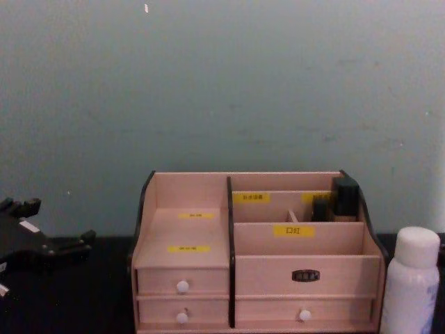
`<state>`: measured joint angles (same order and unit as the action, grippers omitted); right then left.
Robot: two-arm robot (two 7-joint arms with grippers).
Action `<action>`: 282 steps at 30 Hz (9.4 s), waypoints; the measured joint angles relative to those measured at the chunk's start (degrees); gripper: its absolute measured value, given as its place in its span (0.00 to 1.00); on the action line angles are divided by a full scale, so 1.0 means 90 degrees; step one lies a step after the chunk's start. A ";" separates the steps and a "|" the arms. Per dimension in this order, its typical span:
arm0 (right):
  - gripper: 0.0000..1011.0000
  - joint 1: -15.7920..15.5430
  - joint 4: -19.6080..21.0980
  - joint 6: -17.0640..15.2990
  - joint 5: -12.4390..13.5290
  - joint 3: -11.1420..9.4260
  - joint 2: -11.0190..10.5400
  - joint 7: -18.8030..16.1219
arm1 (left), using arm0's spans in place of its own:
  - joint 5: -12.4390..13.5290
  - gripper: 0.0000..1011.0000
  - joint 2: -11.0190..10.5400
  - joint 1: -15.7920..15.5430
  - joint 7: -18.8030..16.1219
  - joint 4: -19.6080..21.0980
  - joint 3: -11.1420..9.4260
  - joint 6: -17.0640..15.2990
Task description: Pick up the facial cleanser and watermelon frost from the table and place them into the tiered storage box.
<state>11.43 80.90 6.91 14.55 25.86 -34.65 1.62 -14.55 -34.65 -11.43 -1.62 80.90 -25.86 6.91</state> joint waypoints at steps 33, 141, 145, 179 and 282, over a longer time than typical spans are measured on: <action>0.99 0.0000 0.0000 0.0000 0.0000 0.0000 0.0000 0.0000 | 0.0000 0.99 0.0000 0.0000 0.0000 0.0000 0.0000 0.0000; 0.99 -0.1231 0.1292 -0.1322 0.1276 -0.1120 0.0144 -0.2826 | 0.0000 0.99 0.0000 0.0000 0.0000 0.0000 0.0000 0.0000; 0.99 -0.1163 0.1231 -0.1322 0.1234 -0.1095 0.0195 -0.2841 | 0.0000 0.99 0.0000 0.0000 0.0000 0.0000 0.0000 0.0000; 0.68 -0.1153 0.1232 -0.1316 0.1206 -0.1084 0.0199 -0.2837 | 0.0000 0.99 0.0000 0.0000 0.0000 0.0000 0.0000 0.0000; 0.58 0.2002 -0.0133 -0.2252 0.1444 0.0003 0.1369 -0.2757 | 0.0000 0.99 0.0000 0.0000 0.0000 0.0000 0.0000 0.0000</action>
<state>29.45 79.70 -13.36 27.54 25.89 -22.32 -23.19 -14.55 -34.64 -11.43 -1.62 80.90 -25.86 6.91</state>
